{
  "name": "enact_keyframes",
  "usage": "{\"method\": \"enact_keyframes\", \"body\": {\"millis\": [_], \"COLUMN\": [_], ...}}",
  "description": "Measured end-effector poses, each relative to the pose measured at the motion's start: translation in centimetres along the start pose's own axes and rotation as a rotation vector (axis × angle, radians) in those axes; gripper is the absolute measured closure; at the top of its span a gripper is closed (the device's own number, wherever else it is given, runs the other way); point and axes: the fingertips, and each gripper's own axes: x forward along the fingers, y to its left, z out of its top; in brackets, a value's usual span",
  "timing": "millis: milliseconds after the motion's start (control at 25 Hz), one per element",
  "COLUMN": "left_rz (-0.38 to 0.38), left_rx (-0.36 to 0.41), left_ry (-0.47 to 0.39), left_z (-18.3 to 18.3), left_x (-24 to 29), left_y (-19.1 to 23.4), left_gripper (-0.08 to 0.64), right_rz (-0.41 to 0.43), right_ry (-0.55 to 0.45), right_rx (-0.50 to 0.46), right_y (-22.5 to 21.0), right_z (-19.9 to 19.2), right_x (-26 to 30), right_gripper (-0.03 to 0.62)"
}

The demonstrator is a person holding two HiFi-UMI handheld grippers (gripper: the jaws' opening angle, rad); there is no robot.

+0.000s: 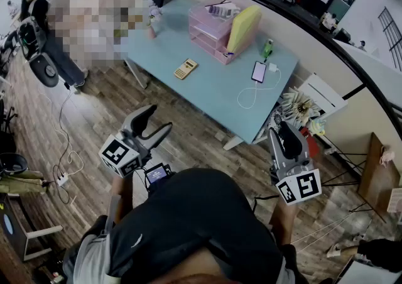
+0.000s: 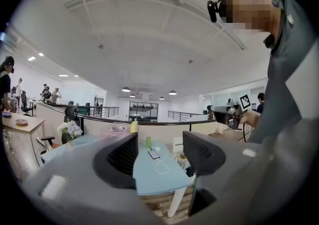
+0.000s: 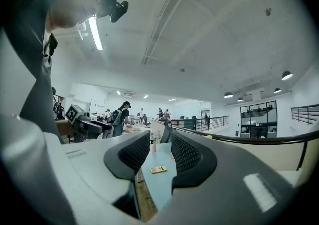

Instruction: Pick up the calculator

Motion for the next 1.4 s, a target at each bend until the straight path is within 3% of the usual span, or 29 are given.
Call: {"method": "enact_keyframes", "body": {"millis": [360,600,920,1400], "left_rz": [-0.07,-0.128,-0.203,-0.194], "left_rx": [-0.048,-0.026,0.021,0.001], "left_ry": [0.035,0.03,0.052,0.064], "left_z": [-0.9,-3.4,-4.5,-5.4], "left_x": [-3.8,-5.5,-6.6,-7.5], "left_y": [2.6,4.6,6.2,8.3], "left_gripper": [0.256,0.256,0.256,0.256], "right_rz": [-0.001,-0.027,-0.085,-0.05], "right_ry": [0.051,0.092,0.065,0.073], "right_rx": [0.016,0.011,0.077,0.082], "right_y": [7.5,11.5,14.4,15.6], "right_z": [-0.8,-1.1,-1.2,-1.6], "right_x": [4.9,6.6,8.3,11.4], "right_gripper": [0.474,0.474,0.474,0.474]}}
